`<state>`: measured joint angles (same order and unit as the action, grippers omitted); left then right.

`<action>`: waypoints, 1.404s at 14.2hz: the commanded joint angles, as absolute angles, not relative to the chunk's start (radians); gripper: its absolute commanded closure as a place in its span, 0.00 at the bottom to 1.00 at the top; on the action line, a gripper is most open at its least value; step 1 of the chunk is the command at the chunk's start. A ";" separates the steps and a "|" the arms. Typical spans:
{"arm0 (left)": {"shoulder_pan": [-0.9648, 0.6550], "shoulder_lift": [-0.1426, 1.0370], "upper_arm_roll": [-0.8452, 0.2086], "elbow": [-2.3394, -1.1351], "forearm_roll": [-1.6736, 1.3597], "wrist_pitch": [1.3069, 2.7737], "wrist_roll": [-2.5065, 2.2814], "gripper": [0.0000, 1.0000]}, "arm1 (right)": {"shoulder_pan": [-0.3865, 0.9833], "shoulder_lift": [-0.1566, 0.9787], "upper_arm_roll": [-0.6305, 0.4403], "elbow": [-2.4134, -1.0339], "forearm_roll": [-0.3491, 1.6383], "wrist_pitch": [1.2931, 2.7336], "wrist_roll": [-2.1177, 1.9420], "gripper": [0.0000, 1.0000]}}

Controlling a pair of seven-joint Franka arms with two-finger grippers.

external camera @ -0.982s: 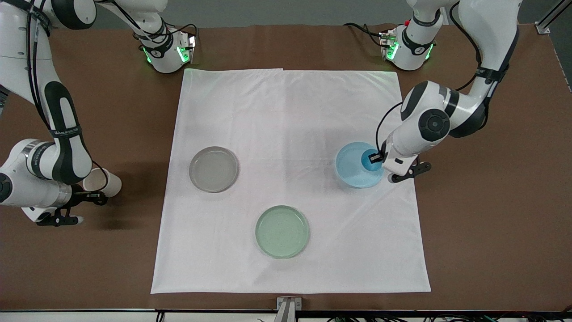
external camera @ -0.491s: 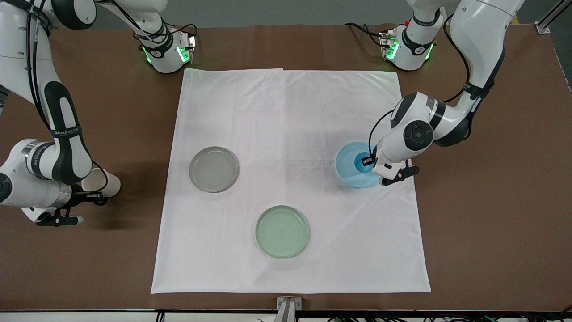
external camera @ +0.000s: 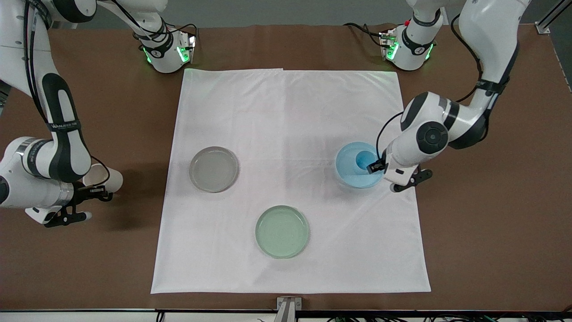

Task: Place blue cup in blue plate and white mug in gray plate
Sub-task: 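Release the cup and raise the left gripper while the right gripper carries the mug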

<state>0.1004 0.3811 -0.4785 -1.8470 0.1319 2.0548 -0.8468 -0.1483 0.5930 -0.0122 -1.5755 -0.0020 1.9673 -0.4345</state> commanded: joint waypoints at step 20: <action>0.022 0.002 -0.042 -1.534 0.029 1.448 -0.080 0.00 | 0.502 0.385 0.028 -1.839 -0.124 2.097 -0.869 0.99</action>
